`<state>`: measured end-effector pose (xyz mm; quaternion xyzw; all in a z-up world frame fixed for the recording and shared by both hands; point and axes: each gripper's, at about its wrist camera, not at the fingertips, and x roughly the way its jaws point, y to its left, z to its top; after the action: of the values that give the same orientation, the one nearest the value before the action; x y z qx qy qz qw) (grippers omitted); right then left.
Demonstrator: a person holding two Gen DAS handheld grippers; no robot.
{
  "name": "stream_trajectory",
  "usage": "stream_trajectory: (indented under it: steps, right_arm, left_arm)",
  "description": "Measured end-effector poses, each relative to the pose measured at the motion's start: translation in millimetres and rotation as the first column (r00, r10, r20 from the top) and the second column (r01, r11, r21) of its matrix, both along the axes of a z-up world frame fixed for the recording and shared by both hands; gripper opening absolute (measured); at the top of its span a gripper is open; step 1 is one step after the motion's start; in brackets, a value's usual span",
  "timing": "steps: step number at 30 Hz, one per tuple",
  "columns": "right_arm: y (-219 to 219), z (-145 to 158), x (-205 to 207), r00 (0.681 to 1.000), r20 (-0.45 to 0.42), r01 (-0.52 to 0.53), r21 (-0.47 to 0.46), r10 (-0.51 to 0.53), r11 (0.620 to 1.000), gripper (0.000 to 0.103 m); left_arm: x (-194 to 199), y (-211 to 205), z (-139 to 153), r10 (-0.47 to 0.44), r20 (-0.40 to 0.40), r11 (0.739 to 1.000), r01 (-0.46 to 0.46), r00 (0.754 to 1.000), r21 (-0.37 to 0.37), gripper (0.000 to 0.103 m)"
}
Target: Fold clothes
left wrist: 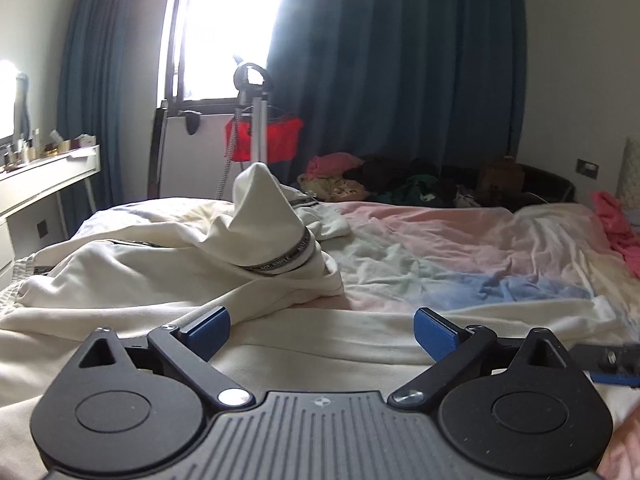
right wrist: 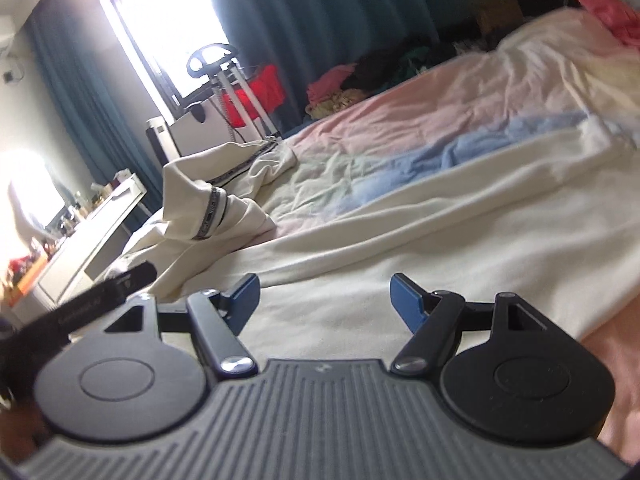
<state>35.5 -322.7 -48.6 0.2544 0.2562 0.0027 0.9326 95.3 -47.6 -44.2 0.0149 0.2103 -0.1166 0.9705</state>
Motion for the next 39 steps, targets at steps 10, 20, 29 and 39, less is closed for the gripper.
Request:
stream_trajectory:
  steps: [10,20,29,39]
  right_arm:
    - [9,-10,109,0.991,-0.125,-0.015,0.173,0.038,0.985,0.076]
    - [53,-42,330,0.997,-0.049,-0.03,0.4,0.054,0.916,0.075]
    - [70,-79,451,0.999,-0.033,-0.003,0.385,0.017,0.923,0.067]
    - [31,-49,486,0.988,0.023,0.14,0.245,-0.15,0.959,0.012]
  left_arm:
    - [22,30,-19,0.055,-0.06,0.996,-0.059,0.997,-0.07,0.102]
    - [60,66,-60,0.18,-0.249,0.965,-0.219,0.952,-0.141,0.103]
    - [79,75,-76,0.229,-0.207,0.956,-0.261,0.951,-0.138,0.103]
    - [97,68,-89,0.269,-0.167,0.951,-0.289,0.948,-0.111,0.103]
